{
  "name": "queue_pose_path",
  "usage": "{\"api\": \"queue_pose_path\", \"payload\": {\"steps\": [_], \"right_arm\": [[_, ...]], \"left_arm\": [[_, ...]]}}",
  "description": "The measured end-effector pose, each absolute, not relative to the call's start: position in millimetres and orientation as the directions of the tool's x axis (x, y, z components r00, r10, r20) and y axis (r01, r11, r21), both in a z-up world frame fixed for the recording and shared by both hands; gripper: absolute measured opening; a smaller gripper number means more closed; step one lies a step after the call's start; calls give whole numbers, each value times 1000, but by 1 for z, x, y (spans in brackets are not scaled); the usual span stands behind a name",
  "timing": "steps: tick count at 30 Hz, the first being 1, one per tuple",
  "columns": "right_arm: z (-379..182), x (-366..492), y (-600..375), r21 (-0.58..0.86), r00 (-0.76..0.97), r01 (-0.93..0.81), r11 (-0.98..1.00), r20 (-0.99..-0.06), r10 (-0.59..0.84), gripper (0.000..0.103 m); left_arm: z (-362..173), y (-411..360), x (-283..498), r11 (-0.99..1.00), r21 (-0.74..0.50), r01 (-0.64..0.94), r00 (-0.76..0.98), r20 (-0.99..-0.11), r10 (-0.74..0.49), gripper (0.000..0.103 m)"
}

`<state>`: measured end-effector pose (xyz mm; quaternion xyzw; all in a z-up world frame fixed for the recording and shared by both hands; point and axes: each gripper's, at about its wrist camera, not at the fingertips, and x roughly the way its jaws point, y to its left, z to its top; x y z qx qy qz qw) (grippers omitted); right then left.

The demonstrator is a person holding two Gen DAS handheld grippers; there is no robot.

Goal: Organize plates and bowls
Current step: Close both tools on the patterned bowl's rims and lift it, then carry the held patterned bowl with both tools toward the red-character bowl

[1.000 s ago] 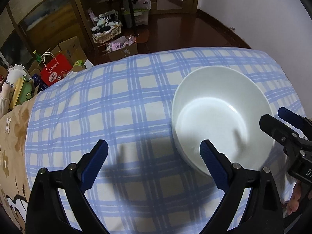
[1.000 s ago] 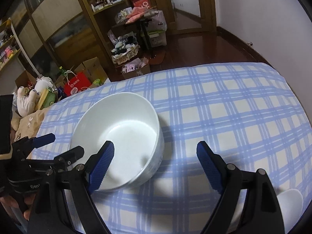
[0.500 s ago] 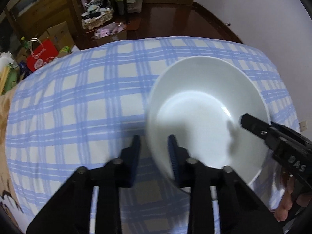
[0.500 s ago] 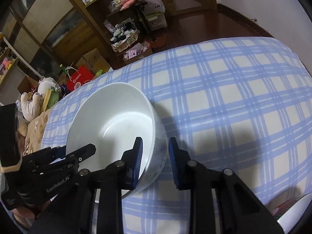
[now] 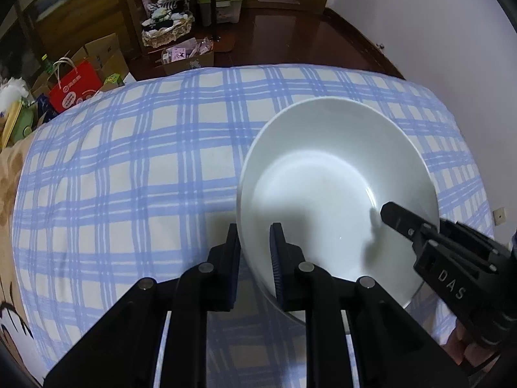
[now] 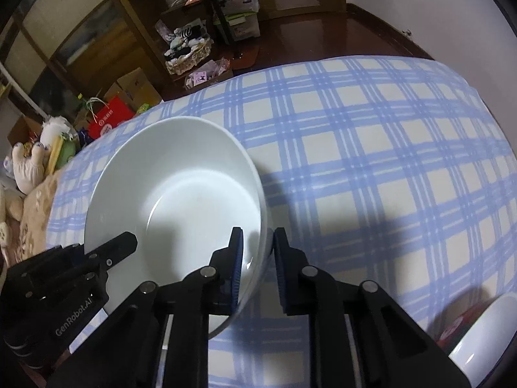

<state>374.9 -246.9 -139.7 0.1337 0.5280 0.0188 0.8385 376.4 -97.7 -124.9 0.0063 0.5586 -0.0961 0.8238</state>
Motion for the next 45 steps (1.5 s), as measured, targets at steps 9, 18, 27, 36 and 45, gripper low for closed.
{"api": "queue_pose_path", "payload": {"steps": [9, 18, 27, 36, 45], "right_arm": [[-104, 342, -232, 222, 499, 65, 973, -852, 161, 20], [-69, 303, -207, 211, 528, 15, 977, -832, 172, 20], [-43, 256, -174, 212, 549, -50, 976, -811, 204, 20], [-42, 214, -140, 231, 549, -94, 968, -799, 244, 20], [-61, 181, -118, 238, 528, -114, 965, -808, 262, 20]], "left_arm": [[-93, -82, 343, 981, -87, 172, 398, -905, -149, 18], [-64, -58, 299, 987, -77, 143, 414, -901, -130, 18], [-36, -21, 251, 991, -86, 102, 443, -888, -122, 18], [-31, 15, 200, 995, -84, 62, 455, -884, -103, 18], [-48, 36, 165, 997, -70, 25, 448, -891, -74, 18]]}}
